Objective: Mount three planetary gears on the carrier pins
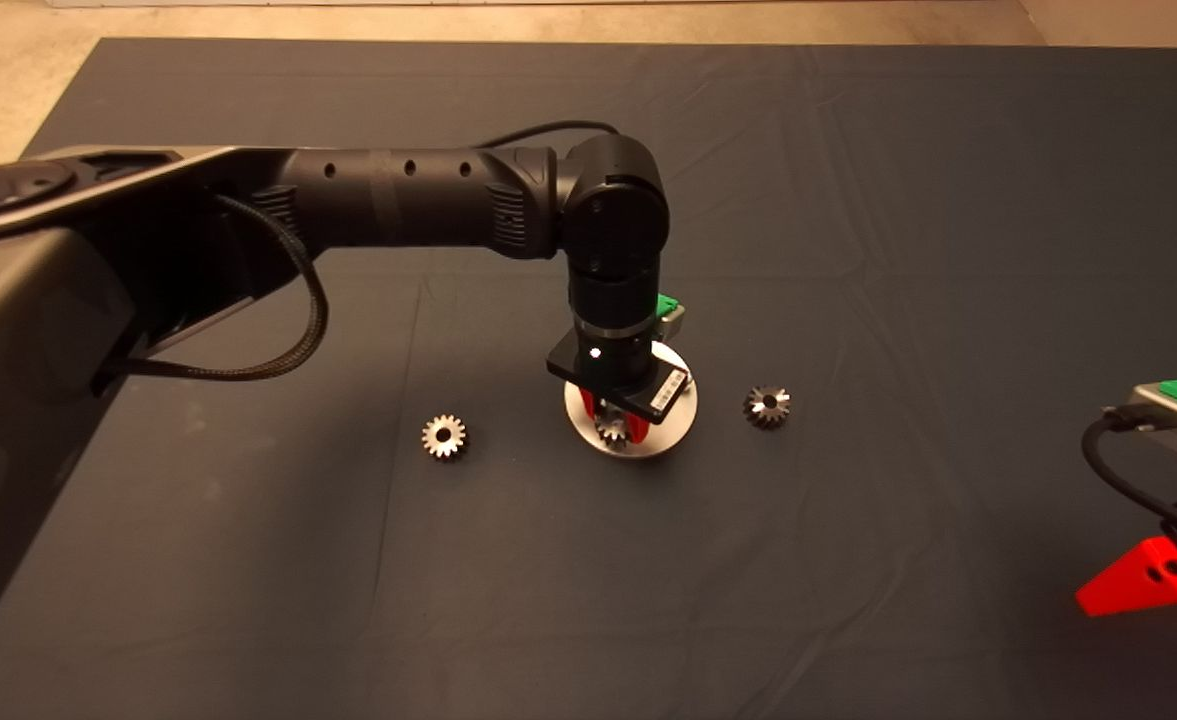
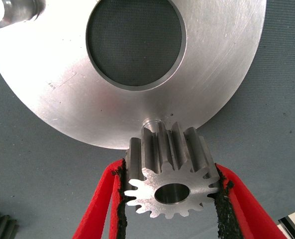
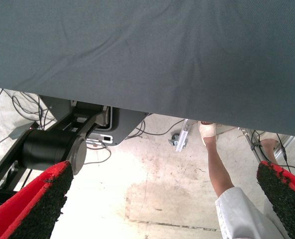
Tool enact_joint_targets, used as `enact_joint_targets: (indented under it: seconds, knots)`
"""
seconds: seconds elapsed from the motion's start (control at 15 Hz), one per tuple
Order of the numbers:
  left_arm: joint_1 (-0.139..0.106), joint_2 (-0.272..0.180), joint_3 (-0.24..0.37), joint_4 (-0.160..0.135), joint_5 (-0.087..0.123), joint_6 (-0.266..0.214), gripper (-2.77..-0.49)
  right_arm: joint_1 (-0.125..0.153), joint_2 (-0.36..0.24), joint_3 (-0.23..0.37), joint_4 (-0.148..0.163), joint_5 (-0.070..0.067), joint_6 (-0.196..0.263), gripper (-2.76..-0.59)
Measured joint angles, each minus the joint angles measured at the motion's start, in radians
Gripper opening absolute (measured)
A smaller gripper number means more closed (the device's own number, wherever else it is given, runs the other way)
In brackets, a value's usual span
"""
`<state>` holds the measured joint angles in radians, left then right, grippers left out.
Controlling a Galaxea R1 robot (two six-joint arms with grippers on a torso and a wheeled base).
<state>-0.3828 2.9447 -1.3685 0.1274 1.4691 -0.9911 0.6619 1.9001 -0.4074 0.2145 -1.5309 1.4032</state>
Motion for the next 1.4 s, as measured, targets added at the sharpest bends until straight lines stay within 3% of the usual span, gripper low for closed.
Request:
enact_joint_targets:
  seconds: [0.4,0.6,0.73,1.0,1.4]
  knots:
    - [0.003,0.0,0.0,0.016,0.001,0.0,-2.33,0.0,0.0,0.0,0.0,0.0,0.0,-0.6]
    - [0.003,0.001,0.001,0.017,0.009,0.0,-2.33,0.0,0.0,0.0,0.0,0.0,0.0,-0.6]
    - [0.013,0.0,0.005,0.023,0.027,0.0,-2.35,0.0,0.0,0.0,0.0,-0.001,0.0,-0.6]
    - [0.02,0.0,0.012,0.036,0.034,0.0,-2.35,0.0,0.0,0.0,0.0,0.0,0.0,-0.6]
    - [0.02,0.0,0.014,0.037,0.034,0.0,-2.32,0.0,0.0,0.0,0.0,0.0,0.0,-0.6]
